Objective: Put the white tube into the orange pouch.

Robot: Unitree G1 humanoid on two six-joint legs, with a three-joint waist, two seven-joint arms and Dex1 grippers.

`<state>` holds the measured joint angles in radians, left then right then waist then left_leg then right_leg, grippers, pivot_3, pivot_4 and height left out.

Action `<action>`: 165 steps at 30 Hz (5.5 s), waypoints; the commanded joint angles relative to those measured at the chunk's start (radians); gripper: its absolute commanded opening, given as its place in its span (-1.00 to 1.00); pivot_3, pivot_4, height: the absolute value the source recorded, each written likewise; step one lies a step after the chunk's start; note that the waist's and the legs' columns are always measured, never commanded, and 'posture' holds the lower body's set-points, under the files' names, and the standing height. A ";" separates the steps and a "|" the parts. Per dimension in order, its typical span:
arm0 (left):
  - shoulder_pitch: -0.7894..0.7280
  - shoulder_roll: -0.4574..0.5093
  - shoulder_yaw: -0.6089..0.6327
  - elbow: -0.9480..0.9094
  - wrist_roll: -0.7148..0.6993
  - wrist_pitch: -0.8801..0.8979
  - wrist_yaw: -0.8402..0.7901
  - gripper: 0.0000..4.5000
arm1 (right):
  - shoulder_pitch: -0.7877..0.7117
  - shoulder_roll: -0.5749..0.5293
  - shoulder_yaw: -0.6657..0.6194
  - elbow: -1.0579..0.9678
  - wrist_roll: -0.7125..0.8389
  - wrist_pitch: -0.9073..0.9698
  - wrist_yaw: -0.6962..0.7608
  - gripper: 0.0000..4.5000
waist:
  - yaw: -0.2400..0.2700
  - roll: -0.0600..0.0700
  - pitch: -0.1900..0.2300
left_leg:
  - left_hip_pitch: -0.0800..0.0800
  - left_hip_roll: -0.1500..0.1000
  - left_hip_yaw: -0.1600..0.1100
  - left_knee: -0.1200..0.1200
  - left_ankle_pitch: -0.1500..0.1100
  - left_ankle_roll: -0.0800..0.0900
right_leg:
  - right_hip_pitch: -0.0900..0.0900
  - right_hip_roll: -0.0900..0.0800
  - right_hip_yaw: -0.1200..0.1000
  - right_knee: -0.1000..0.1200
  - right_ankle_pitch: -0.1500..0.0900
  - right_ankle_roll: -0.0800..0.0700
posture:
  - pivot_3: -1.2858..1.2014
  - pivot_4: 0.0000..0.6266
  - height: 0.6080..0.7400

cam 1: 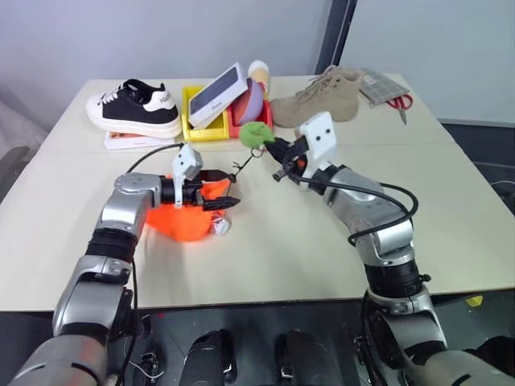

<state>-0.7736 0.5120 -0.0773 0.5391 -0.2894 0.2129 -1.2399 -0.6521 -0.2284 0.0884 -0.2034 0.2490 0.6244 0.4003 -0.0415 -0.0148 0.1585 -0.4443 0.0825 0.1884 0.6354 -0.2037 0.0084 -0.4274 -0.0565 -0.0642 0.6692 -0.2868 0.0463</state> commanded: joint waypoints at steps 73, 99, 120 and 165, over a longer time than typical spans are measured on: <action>0.030 -0.055 0.075 -0.093 -0.006 -0.074 0.172 -0.22 | -0.015 0.032 0.021 -0.027 -0.005 -0.015 0.005 -1.00 | -0.001 0.000 0.000 | 0.000 0.001 -0.001 0.007 0.000 0.001 | 0.000 0.000 0.000 0.007 0.000 0.000 | 0.03 -0.52 1.00; 0.190 0.108 0.013 -0.192 0.064 0.003 0.056 -0.92 | -0.044 0.016 -0.012 0.082 -0.069 -0.035 -0.076 -1.00 | -0.003 0.000 0.000 | 0.000 0.001 -0.001 0.010 -0.001 0.001 | -0.001 -0.002 0.001 0.011 -0.001 0.000 | 0.03 -0.52 1.00; 0.271 0.134 0.271 -0.388 -0.207 0.312 0.180 0.58 | 0.163 -0.107 0.130 -0.074 -0.060 0.060 0.109 0.29 | -0.005 0.000 0.000 | 0.000 0.001 -0.001 0.010 -0.002 0.002 | -0.001 -0.003 0.001 0.011 -0.001 0.001 | 0.03 -0.52 1.00; 0.722 0.096 0.534 -0.670 -0.202 0.218 0.559 0.58 | 0.293 -0.053 0.172 -0.052 -0.073 -0.064 0.232 -0.99 | -0.004 -0.002 0.000 | 0.000 0.001 -0.001 0.007 -0.008 0.005 | -0.001 -0.007 0.001 0.009 -0.002 -0.002 | 0.03 -0.52 1.00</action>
<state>-0.0701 0.6060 0.4002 -0.0857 -0.4686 0.4262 -0.7056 -0.3731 -0.2658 0.3142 -0.1578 0.1383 0.5928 0.6060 -0.0452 -0.0166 0.1582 -0.4446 0.0834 0.1873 0.6420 -0.2117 0.0132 -0.4285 -0.0633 -0.0631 0.6775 -0.2894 0.0439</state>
